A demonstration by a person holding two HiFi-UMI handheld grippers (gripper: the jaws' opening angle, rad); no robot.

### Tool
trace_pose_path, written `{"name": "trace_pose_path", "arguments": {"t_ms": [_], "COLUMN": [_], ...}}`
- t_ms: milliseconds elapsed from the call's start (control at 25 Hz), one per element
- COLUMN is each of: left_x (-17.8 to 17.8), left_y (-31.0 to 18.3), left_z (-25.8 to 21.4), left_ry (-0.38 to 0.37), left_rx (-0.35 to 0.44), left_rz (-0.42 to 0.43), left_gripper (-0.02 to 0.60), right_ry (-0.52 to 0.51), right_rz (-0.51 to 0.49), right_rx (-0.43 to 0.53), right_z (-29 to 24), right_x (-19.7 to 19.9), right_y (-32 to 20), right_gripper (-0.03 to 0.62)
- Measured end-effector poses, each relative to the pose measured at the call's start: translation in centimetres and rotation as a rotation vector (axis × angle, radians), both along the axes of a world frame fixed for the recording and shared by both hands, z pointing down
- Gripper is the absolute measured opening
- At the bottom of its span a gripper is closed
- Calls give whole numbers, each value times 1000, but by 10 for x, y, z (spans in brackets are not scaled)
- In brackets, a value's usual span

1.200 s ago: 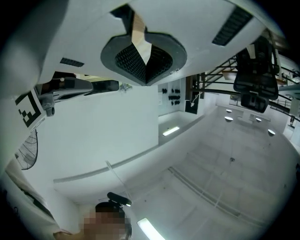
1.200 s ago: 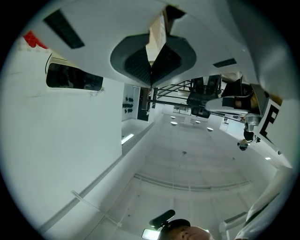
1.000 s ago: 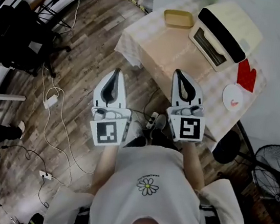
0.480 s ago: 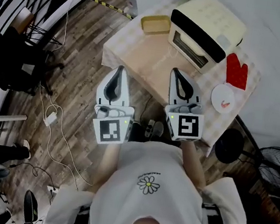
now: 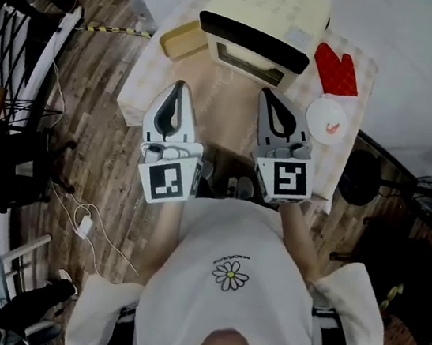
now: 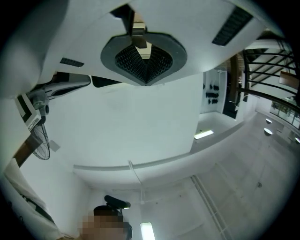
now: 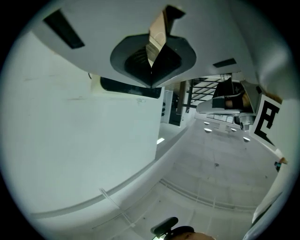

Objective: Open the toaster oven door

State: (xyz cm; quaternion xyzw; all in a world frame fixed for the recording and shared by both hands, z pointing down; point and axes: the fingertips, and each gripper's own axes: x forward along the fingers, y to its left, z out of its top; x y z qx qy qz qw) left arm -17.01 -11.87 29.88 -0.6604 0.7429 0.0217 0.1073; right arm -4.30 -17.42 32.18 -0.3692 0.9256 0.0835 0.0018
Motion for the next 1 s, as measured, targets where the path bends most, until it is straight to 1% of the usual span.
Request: {"name": "trace_pose_path", "arguments": {"t_ms": [120, 280, 440, 520, 600, 680, 800, 1000], "left_x": [1, 4, 7, 16, 26, 28, 25, 26], "left_y": [-26, -51, -68, -75, -80, -82, -85, -90], "left_z": [6, 12, 14, 12, 15, 21, 27, 27], "left_ry": [-2, -8, -11, 5, 28, 33, 20, 9], "left_rx": [-24, -52, -60, -39, -42, -68, -92, -87], "left_rz": [95, 205, 283, 327, 369, 394, 410, 423], "left_gripper": [17, 16, 17, 17, 16, 17, 17, 17], "right_ry": [-6, -9, -20, -35, -23, -3, 3, -6], "right_rz": [117, 248, 326, 370, 415, 446, 478, 496], "right_rx": [-14, -19, -8, -22, -34, -41, -64, -72], "right_z": [0, 0, -1, -1, 3, 7, 15, 16], "right_x": [13, 27, 31, 37, 47, 51, 53, 57], "right_y": [-15, -27, -27, -25, -23, -22, -22, -23], "right_gripper": [10, 10, 10, 10, 11, 9, 9, 9]}}
